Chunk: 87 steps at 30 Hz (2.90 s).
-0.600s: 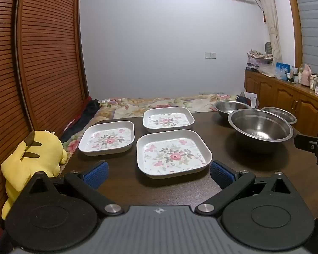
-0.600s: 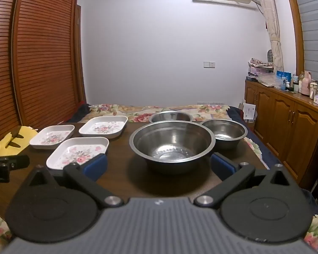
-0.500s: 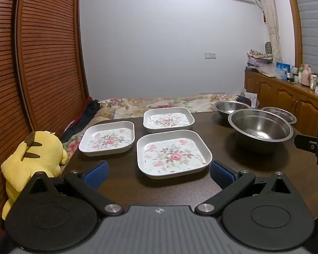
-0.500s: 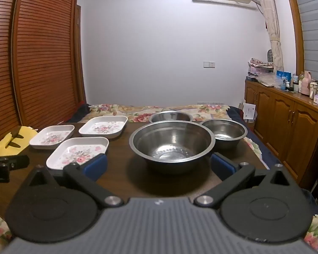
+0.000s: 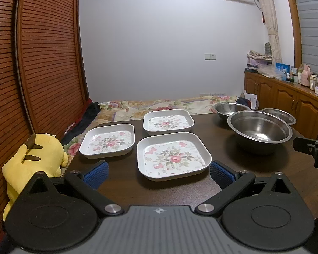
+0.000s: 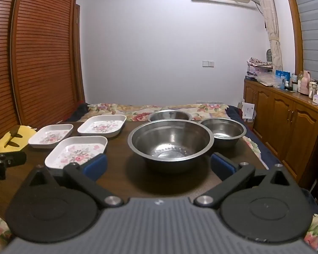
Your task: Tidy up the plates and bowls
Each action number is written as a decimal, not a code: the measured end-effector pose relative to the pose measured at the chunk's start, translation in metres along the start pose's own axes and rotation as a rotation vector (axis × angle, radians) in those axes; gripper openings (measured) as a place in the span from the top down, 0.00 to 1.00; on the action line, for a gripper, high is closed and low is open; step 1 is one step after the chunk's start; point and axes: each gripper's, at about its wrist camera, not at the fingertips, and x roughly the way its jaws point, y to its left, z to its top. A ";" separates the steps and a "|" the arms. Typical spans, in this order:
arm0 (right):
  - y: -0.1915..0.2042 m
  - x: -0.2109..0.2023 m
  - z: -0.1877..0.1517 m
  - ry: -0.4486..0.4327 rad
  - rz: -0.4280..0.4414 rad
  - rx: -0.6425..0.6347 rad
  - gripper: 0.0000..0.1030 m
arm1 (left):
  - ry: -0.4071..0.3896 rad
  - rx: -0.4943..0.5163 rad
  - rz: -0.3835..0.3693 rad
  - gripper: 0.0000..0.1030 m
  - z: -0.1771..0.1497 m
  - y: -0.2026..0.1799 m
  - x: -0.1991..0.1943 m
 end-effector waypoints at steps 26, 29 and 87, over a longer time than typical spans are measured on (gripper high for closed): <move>0.000 0.000 0.000 0.001 0.000 0.001 0.00 | -0.003 0.004 0.001 0.00 0.002 0.000 -0.001; 0.000 0.000 -0.001 0.001 0.000 0.002 0.00 | -0.003 0.004 0.001 0.00 0.001 0.000 -0.001; 0.012 0.031 -0.009 0.060 0.064 0.017 0.00 | 0.099 -0.014 -0.028 0.00 -0.010 0.014 0.030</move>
